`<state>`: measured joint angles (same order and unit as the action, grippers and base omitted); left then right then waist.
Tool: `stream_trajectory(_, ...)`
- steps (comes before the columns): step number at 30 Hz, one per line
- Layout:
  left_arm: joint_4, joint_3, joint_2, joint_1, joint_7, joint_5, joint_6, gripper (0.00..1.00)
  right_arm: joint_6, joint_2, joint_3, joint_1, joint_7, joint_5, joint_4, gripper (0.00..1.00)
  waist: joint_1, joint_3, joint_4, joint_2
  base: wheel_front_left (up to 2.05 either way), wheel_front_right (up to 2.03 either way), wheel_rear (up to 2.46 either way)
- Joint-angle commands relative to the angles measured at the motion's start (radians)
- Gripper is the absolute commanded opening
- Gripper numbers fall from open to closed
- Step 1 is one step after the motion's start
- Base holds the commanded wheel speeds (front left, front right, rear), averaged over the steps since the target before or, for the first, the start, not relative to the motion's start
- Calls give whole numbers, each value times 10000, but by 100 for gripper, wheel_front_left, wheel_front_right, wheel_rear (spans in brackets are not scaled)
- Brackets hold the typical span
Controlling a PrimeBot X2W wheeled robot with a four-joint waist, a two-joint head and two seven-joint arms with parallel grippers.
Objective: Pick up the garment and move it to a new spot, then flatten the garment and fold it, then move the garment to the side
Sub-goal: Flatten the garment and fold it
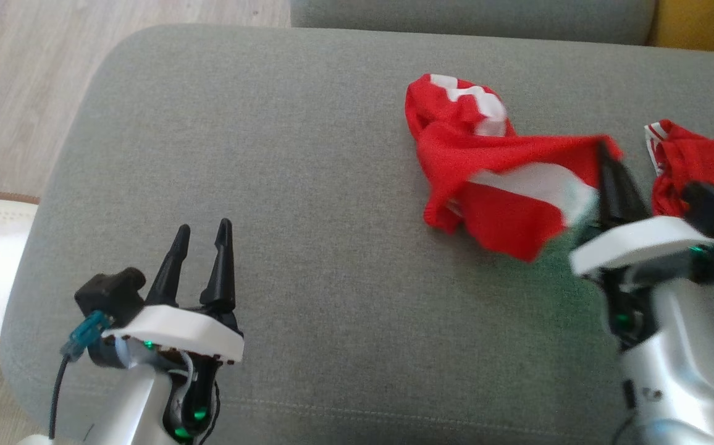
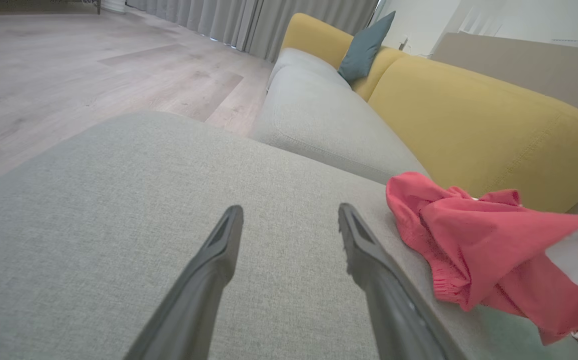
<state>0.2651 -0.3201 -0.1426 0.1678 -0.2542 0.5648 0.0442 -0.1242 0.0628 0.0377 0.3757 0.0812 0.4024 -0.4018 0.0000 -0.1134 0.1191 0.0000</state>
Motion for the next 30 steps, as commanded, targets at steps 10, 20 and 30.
stream_trajectory(10, -155, 177, -63, 591, -76, -90, -117, 100, -65, -126, -2385, -242, -870, -1540, -261, 0, 0, -261, -214, 0, 0, 0, 0)
stream_trajectory(20, -60, 85, -49, 703, -76, -132, -170, 100, -65, -126, -2560, -285, -340, -2658, -451, 100, 0, -239, -475, 0, 0, 0, 0)
stream_trajectory(30, -153, 148, -70, 681, -76, -136, -138, 100, -65, -126, -2420, -912, 274, -2433, 1049, 100, 0, -94, -821, 0, 0, 0, 0)
